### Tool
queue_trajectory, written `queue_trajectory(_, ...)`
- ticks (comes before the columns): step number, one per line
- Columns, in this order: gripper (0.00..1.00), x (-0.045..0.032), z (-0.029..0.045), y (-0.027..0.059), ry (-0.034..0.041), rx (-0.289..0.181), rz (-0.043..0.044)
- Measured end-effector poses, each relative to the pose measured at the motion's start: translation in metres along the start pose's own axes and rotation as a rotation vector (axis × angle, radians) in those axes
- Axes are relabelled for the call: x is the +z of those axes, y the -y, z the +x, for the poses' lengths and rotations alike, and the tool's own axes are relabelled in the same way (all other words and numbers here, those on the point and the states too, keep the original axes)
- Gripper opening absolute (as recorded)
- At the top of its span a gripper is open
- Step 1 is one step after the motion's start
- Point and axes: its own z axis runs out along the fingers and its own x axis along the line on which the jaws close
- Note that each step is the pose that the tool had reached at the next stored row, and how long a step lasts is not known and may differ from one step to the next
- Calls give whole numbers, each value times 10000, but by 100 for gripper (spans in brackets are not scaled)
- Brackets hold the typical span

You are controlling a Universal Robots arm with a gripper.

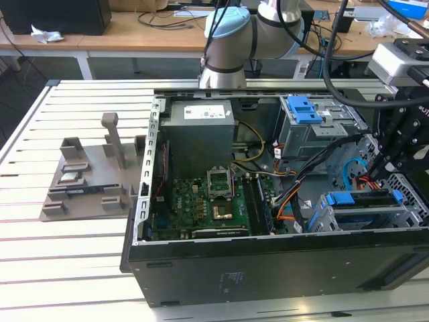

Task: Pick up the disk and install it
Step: 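Insert the second disk wire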

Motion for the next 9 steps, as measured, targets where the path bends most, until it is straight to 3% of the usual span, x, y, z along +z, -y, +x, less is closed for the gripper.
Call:
queue_trajectory(5, 16, 2, 3, -1, 3, -2, 0)
queue_trajectory(9, 16, 89, 28, -5, -46, -12, -2)
